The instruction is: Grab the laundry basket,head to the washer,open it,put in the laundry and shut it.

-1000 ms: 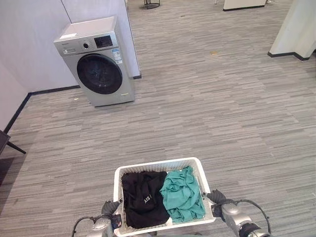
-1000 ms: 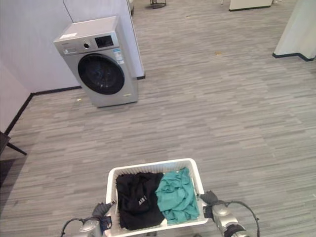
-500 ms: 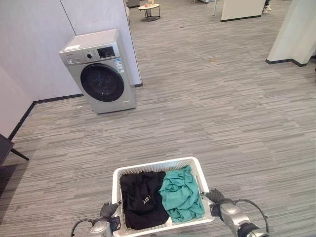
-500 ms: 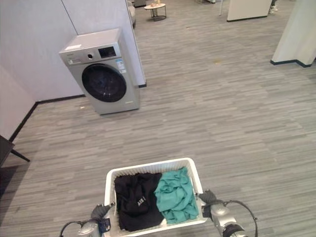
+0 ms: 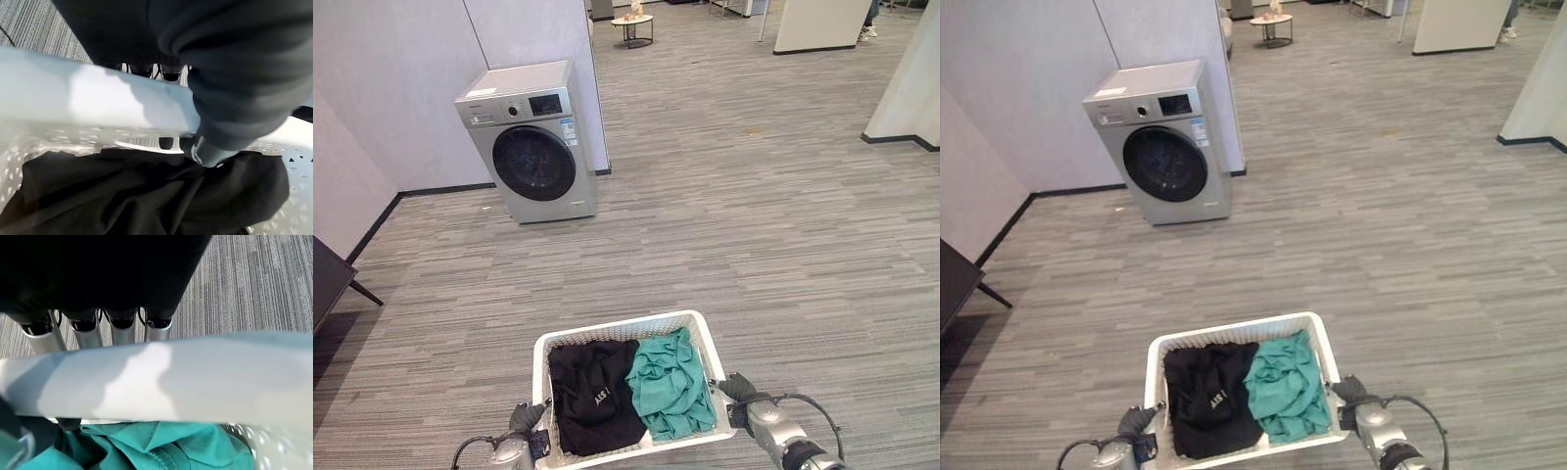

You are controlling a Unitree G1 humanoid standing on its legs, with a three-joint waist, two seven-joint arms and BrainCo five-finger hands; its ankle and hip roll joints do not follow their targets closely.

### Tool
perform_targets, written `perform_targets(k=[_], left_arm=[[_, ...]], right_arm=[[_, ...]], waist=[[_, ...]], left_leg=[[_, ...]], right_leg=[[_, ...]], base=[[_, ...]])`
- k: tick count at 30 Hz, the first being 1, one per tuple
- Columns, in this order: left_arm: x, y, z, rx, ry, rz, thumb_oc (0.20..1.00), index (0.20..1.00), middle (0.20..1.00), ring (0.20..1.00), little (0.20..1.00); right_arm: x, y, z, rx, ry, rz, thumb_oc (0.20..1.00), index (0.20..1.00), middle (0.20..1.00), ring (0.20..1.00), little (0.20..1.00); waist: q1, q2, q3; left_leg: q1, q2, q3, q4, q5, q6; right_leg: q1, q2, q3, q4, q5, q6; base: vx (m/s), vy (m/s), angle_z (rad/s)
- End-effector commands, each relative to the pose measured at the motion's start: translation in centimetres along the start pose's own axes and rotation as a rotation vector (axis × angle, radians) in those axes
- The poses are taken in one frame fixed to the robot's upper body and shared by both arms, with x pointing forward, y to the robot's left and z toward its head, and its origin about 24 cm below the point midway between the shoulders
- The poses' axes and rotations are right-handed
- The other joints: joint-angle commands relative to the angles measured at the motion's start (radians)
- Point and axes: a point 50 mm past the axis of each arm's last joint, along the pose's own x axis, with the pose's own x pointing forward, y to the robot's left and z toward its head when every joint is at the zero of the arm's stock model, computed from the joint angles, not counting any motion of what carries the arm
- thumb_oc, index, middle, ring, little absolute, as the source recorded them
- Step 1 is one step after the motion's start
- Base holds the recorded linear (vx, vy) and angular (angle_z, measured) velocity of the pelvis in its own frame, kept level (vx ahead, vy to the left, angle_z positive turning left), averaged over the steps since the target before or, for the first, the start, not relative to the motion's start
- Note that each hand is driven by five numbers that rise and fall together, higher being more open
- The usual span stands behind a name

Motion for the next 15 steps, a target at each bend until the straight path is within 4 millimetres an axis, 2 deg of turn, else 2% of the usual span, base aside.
perform_targets(k=[1,7,8,13,15], left_arm=[[-0.2,1.5,-0.1,-0.071,-0.015,-0.012,0.200,0.200,0.200,0.200,0.200],[-0.2,1.6,0.1,-0.043,-0.023,-0.023,0.200,0.200,0.200,0.200,0.200],[0.2,5.3,0.0,0.008,0.029,0.096,0.200,0.200,0.200,0.200,0.200],[0.0,5.8,-0.4,-0.022,0.033,0.122,0.200,0.200,0.200,0.200,0.200],[-0.2,6.3,-0.7,-0.033,0.038,0.138,0.200,0.200,0.200,0.200,0.200]], right_arm=[[0.5,1.5,2.5,0.159,-0.097,0.031,0.200,0.200,0.200,0.200,0.200],[0.3,0.5,1.1,0.210,-0.055,-0.005,0.200,0.200,0.200,0.200,0.200],[0.5,1.7,0.2,0.134,0.006,0.052,0.200,0.200,0.200,0.200,0.200],[0.5,3.5,1.0,0.143,-0.031,0.118,0.200,0.200,0.200,0.200,0.200],[0.4,4.3,1.1,0.095,-0.047,0.160,0.200,0.200,0.200,0.200,0.200]], waist=[[0.039,-0.095,-0.036],[0.031,-0.100,-0.041],[0.138,-0.120,0.006],[0.146,-0.122,0.005],[0.153,-0.129,0.010]], left_leg=[[-0.056,-0.063,-0.056,-0.046,0.027,-0.004],[-0.040,-0.077,-0.049,-0.042,0.010,0.007],[-0.089,-0.074,-0.230,0.079,0.019,-0.030],[-0.081,-0.066,-0.229,0.068,0.021,-0.029],[-0.091,-0.069,-0.241,0.078,0.028,-0.033]], right_leg=[[-0.031,-0.049,0.031,0.018,0.002,0.037],[-0.023,-0.066,0.036,0.024,0.004,0.049],[0.003,0.015,-0.035,0.011,-0.055,-0.015],[0.006,0.017,-0.030,0.005,-0.055,-0.012],[-0.001,0.020,-0.023,0.005,-0.051,-0.011]], base=[[0.01,0.034,-0.04],[0.01,0.054,-0.06],[0.04,0.046,-0.01],[0.03,0.011,0.03],[0.01,-0.010,0.05]])
